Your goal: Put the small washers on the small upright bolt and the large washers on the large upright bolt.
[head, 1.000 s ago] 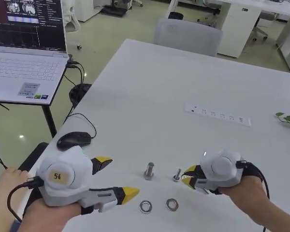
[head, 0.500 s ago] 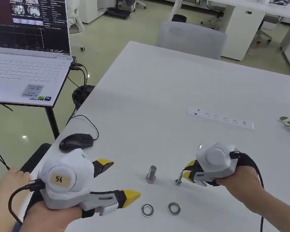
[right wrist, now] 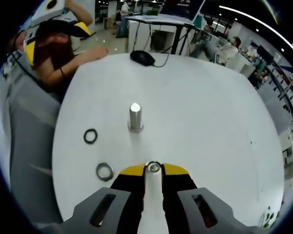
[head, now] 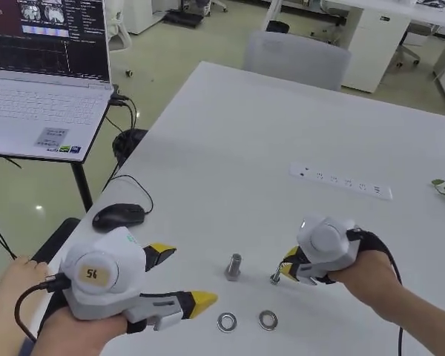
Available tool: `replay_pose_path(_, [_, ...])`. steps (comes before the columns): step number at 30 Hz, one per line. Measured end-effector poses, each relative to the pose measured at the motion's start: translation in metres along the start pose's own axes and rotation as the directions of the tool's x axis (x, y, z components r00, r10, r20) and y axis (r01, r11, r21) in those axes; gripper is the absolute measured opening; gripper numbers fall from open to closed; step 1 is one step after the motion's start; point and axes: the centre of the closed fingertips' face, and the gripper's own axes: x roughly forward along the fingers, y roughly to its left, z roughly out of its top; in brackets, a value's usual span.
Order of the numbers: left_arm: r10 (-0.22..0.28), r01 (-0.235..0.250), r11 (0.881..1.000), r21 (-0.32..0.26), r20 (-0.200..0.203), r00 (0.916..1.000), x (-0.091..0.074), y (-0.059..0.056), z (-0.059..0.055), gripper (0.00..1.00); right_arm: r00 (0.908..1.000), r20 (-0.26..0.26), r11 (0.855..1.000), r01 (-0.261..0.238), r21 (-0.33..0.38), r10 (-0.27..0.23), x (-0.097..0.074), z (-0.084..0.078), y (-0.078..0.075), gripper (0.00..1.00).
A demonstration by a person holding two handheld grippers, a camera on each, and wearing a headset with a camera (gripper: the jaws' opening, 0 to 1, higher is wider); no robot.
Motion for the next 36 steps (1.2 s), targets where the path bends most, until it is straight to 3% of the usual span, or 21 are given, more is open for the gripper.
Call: replay_pose_path(36, [0.015,-0.015,1.0,-0.012,0.003,0.9999,-0.004,0.005,-0.003,0.63,0.9963,-0.081,0.997,-0.034,-0.07,0.029,0.016,-0.005,0.0,0.13])
